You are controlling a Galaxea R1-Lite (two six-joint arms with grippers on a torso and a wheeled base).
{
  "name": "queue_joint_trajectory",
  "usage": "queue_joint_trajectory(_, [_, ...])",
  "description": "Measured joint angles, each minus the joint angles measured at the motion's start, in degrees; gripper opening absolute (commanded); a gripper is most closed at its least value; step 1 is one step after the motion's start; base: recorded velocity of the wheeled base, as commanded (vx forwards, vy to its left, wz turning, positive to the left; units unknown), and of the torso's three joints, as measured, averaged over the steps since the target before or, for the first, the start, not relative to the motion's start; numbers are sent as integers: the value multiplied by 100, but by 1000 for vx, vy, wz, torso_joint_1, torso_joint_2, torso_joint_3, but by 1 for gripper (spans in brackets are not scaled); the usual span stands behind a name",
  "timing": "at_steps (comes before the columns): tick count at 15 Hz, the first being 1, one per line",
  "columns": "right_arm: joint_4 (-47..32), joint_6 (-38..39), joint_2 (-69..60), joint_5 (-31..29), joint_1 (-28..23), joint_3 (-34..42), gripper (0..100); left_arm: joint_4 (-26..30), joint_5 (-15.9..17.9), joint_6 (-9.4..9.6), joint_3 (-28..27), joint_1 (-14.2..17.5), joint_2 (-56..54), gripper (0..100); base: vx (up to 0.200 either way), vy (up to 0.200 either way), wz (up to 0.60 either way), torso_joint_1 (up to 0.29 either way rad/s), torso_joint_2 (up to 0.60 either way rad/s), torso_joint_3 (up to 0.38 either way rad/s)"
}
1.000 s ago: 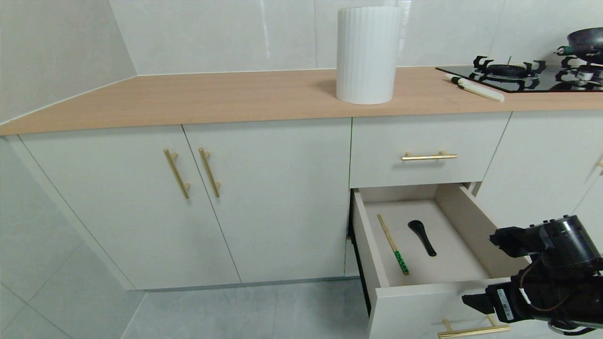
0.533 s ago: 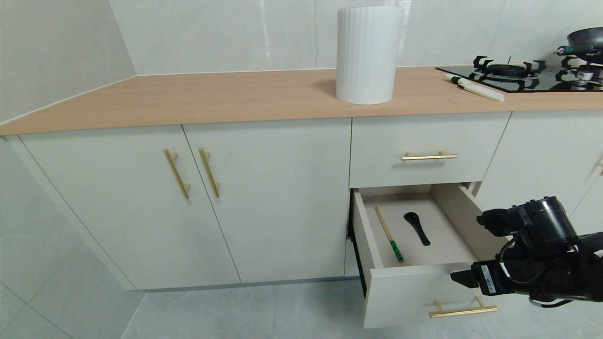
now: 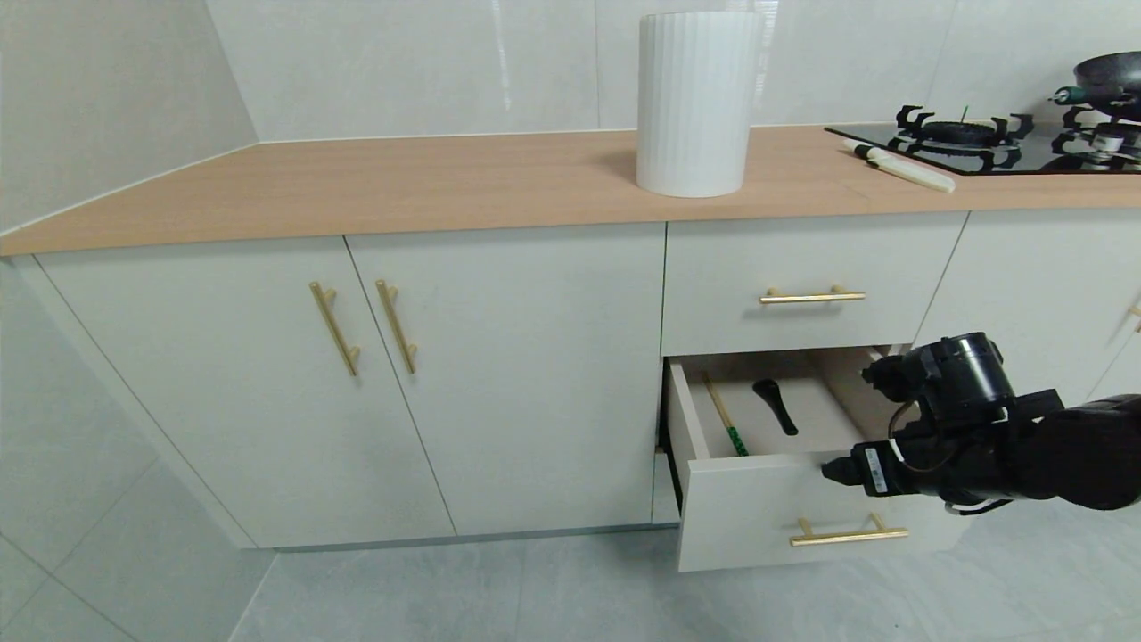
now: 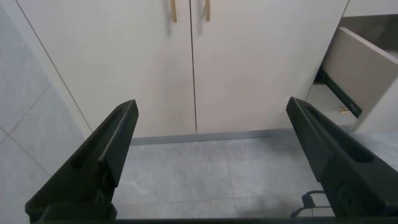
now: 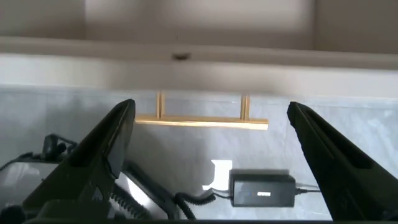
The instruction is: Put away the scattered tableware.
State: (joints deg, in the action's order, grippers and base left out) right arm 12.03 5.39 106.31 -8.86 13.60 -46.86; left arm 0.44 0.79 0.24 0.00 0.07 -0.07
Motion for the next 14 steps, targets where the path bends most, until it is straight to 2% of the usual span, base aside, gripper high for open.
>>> queue_joint_trajectory(7, [-7,-151,791,49,-429,-991,100,0,0,2,0,0,0,100,0,0,0,0,0,0])
queue_joint_trajectory(14, [11,-272,1792,71,-686,-2480,100,0,-1,2,0,0,0,100,0,0,0,0,0,0])
